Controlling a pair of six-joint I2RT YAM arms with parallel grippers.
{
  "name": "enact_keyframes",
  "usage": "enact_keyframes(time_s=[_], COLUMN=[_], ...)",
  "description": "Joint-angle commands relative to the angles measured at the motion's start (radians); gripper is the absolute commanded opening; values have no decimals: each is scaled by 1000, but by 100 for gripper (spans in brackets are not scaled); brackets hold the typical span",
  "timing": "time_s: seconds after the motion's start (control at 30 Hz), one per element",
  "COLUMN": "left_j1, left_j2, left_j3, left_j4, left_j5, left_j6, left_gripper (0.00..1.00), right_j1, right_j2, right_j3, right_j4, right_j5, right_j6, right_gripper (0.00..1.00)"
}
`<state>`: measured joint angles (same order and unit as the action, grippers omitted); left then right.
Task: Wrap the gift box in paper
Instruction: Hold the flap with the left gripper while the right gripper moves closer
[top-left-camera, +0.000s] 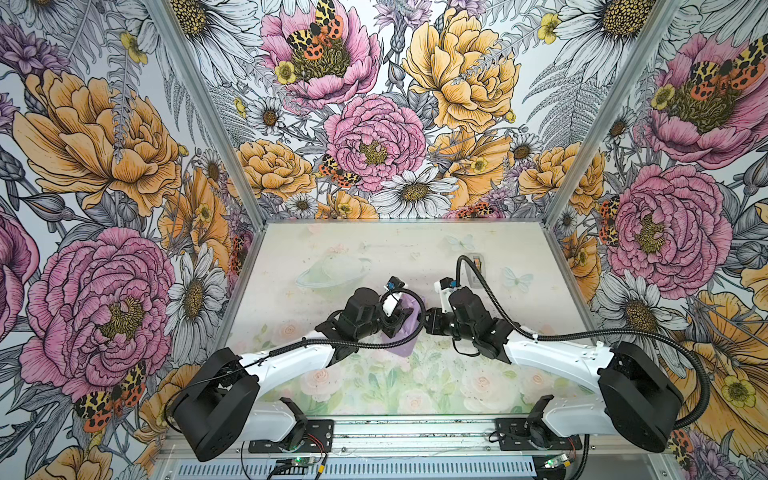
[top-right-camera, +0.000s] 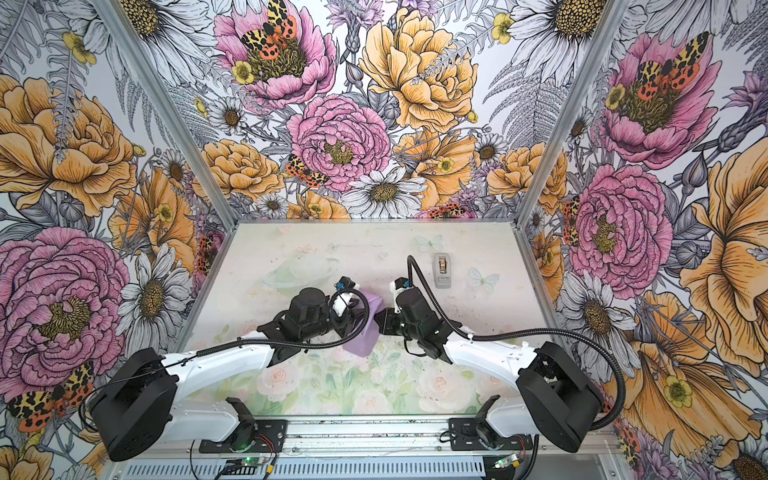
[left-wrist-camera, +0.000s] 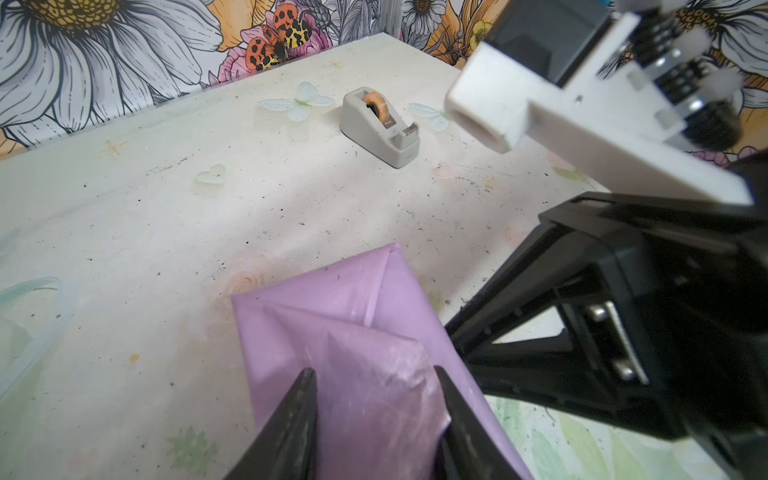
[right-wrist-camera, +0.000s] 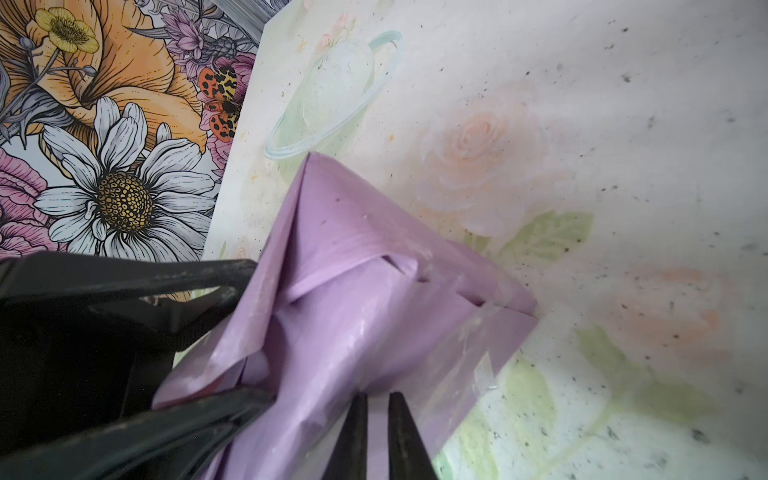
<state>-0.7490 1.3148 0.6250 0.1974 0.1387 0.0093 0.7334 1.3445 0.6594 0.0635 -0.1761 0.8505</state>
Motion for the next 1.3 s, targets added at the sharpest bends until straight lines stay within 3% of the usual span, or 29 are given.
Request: enact_keyframes(time_s=[0.0,0.2,0.33,0.57,0.7,1.27], left_j1=[-12,5,30,44,38,12], left_j2=[0,-2,-5,20,26,37], left_j3=[16,-16,-40,-56,-53,-41], left_j4=[-42,-18,1,20,23,-5], left_j5=[82,121,137,162,176,137], left_j6=[-25,-85,-117,-126,-121,-77], left_gripper=[50,58,56,56,58,61], right_j1=[-5,-8,-15,-45,-58,-65], right_j2=[11,11,2,-95,-139,73], right_j3=[47,49,59,52,90,340], right_j4=[38,50,43,36,-62,-399], right_j5=[12,5,-8,-12,1,-152], right_j6=[12,29,43,104,113,30], right_gripper=[14,18,24,50,57,65])
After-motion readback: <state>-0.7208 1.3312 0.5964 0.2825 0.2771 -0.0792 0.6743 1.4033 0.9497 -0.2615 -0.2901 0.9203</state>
